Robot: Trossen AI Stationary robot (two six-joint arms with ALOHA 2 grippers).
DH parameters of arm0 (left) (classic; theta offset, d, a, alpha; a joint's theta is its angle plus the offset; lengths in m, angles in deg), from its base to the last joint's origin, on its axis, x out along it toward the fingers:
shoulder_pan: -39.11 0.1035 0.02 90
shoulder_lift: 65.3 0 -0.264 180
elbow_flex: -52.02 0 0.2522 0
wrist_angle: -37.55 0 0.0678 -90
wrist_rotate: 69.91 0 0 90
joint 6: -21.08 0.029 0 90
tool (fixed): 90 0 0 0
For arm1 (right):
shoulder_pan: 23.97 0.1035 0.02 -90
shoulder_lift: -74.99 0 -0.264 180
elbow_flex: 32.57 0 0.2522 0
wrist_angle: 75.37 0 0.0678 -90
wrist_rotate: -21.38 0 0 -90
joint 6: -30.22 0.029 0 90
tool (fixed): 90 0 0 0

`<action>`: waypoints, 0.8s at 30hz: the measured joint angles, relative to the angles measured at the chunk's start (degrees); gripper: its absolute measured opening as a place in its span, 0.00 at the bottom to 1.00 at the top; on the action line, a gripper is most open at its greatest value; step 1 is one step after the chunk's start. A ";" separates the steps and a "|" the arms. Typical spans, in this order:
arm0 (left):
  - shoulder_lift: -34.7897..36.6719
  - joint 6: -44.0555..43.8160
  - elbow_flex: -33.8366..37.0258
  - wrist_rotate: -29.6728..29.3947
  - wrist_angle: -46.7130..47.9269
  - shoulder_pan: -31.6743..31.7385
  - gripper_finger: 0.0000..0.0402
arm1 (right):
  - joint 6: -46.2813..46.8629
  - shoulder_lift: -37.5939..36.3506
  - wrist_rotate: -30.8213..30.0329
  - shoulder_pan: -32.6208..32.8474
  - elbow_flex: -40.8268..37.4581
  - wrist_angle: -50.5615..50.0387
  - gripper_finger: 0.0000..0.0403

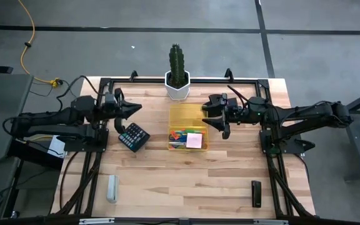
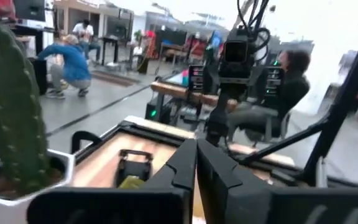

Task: Pack school essentials
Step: Return to Home Position

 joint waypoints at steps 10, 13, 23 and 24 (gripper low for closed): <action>1.11 -8.18 21.90 -5.67 -25.57 -7.50 0.00 | 0.00 0.00 0.00 0.02 0.00 -0.50 0.60; 2.45 -6.97 24.22 -6.07 -24.60 -8.90 0.00 | 0.00 0.00 0.00 0.02 0.00 -0.46 0.60; 14.89 -4.64 25.89 0.22 -10.41 -6.91 0.00 | 6.54 0.00 0.39 0.01 0.00 -0.49 0.60; 16.37 -4.64 25.89 0.62 -8.77 -6.68 0.00 | 6.54 0.00 0.43 0.01 0.00 -0.50 0.60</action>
